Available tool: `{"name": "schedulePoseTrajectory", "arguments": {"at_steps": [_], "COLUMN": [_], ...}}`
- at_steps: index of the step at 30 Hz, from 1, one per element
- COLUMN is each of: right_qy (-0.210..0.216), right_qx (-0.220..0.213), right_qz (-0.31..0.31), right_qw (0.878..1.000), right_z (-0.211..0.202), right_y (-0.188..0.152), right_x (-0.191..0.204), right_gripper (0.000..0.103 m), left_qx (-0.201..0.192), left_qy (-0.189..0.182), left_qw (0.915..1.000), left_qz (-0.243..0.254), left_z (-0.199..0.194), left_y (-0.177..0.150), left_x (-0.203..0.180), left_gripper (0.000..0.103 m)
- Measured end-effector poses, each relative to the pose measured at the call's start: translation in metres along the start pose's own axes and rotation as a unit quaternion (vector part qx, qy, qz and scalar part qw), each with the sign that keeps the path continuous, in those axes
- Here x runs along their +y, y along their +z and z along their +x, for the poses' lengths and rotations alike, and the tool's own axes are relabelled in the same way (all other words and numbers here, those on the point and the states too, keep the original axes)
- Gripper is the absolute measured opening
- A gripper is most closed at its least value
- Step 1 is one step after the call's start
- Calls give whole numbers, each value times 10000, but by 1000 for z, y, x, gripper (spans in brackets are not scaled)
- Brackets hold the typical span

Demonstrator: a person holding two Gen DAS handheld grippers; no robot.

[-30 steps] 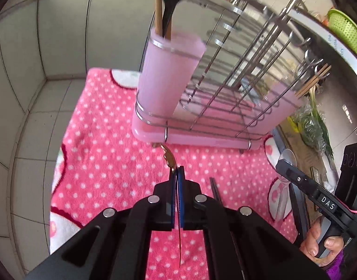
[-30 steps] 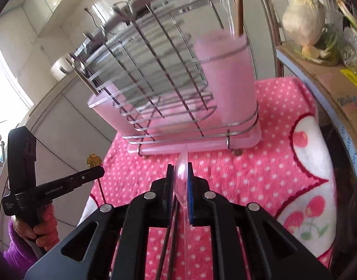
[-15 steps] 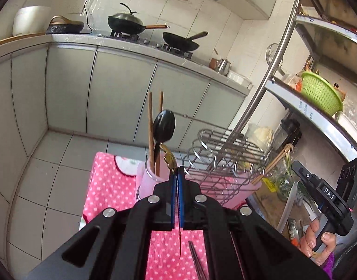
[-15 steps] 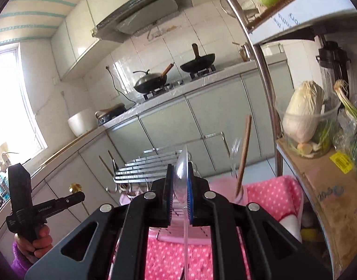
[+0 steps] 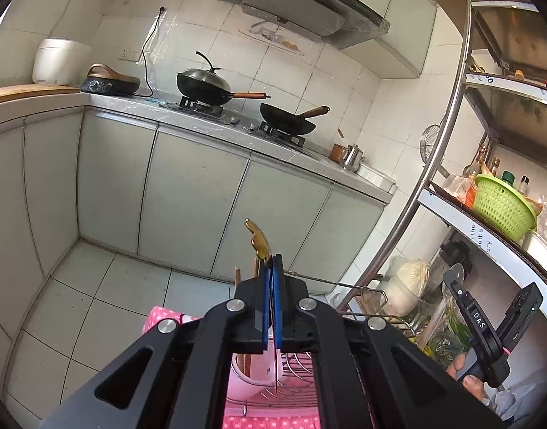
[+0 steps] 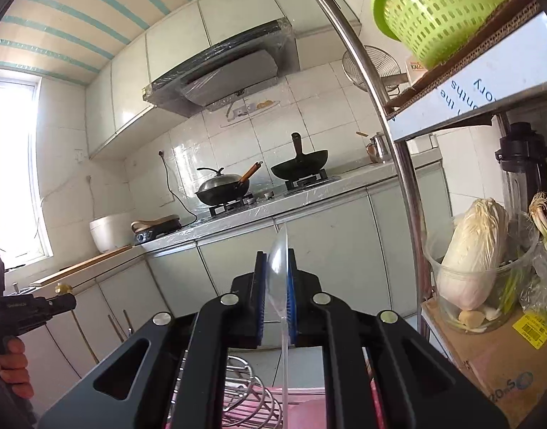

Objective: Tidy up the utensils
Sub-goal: 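Lift both spoons up over the pink cup, then lower the spoons into the pink cup and open both tools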

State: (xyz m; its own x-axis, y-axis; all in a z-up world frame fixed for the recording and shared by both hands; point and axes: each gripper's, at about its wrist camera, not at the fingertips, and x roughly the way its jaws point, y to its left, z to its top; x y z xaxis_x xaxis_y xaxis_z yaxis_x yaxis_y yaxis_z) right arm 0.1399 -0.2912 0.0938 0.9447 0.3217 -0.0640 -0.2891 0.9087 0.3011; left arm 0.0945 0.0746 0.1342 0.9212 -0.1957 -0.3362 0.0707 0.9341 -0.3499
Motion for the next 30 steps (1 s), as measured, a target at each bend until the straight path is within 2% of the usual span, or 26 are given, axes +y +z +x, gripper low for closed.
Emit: {"name": "schedulePoseTrajectory", "arguments": {"at_steps": [6,9,16,23,30], "right_qy": [-128,-134,-93,-388,-635], "right_qx": [-77,29,441,1112,1648], "right_qz": [-182,-164,28,513,728], "right_qw": [9997,9998,9990,9917,9816], "right_z": [11,10,-9,-21,-17], "right_y": [-19,-32,-54,-74,-82], "right_x": [-6,-5,-2,-12,-24], "right_gripper": [10,10,10,11,10], "left_qx": [-132,10,427,763,958], "left_qy": [151,207,155,205,438], "left_qw": [9996,9994,9984,9961,9944], "left_qz": [188,288,346,401,94], "left_z": [22,34,43,54,68], "left_y": [-12,-26,-60,-86,-91], "left_x": [2,3,5,2,21], "left_gripper": [1,1,1,2,1]}}
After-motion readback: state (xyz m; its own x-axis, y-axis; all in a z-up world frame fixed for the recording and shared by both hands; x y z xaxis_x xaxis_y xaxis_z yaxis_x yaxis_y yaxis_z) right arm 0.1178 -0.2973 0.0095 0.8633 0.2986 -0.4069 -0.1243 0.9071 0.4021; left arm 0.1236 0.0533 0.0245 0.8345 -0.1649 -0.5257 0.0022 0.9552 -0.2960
